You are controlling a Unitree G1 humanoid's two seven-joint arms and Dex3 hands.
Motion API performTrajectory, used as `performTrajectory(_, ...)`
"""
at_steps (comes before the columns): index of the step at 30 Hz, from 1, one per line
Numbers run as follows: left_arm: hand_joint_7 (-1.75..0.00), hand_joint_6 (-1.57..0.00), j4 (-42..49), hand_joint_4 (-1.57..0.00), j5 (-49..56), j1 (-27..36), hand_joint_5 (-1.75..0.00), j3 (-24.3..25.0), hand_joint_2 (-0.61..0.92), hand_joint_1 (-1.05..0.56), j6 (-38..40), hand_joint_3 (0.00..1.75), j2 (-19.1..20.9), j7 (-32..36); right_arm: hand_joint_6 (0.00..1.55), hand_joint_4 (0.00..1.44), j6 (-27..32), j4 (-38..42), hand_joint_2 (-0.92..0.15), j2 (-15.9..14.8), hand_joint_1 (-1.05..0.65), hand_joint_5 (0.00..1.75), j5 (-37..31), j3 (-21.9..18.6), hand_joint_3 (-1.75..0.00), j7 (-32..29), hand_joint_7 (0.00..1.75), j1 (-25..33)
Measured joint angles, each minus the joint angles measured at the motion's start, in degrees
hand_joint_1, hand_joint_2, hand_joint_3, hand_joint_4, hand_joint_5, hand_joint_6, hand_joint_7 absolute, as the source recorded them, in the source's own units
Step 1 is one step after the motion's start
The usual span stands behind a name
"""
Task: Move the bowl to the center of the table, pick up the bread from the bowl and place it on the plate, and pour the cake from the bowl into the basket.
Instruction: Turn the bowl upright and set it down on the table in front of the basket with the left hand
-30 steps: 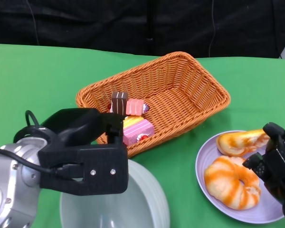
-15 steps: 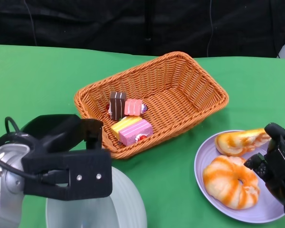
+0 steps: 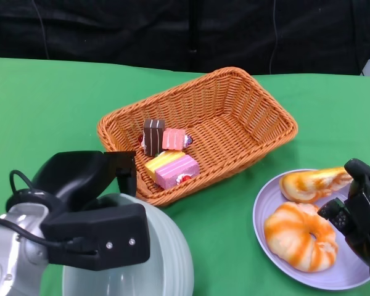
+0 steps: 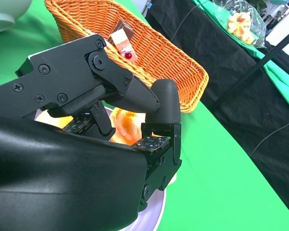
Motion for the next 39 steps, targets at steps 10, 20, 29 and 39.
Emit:
performTrajectory(10, -1.75, -0.61, 8.4, -0.80, 1.5, -3.6, -1.75, -1.0, 0.82, 0.00, -2.5, 0.39, -4.9, 5.2, 0.59, 0.83, 0.0, -0.1, -0.85, 0.0, -0.09, 1.75, 0.0, 0.4, -0.86, 0.0, 1.66, 0.0)
performTrajectory(20, -0.64, -1.09, 9.3, -0.85, 0.3, -4.0, -1.75, -0.2, 0.59, -0.03, -3.2, 0.76, -6.3, 6.8, 0.60, 0.82, 0.0, -0.3, -0.85, 0.0, -0.09, 1.75, 0.0, 0.5, -0.85, -0.1, 1.66, 0.0)
performTrajectory(29, 0.00, -0.81, 5.6, -0.83, -0.6, -1.5, -0.12, 1.5, 0.92, -0.50, -1.9, 0.14, -5.9, 7.2, 0.60, 0.82, 0.0, -0.2, -0.85, 0.0, -0.09, 1.75, 0.0, 0.5, -0.84, -0.2, 1.65, 0.0)
performTrajectory(39, 0.00, -0.57, -2.2, -0.57, -7.7, 3.4, 0.00, 5.0, 0.92, -0.78, 0.0, 0.39, -6.3, 3.3, 0.62, 0.82, 0.0, -0.3, -0.85, -0.1, -0.10, 1.75, 0.0, 0.5, -0.84, -0.3, 1.64, 0.0)
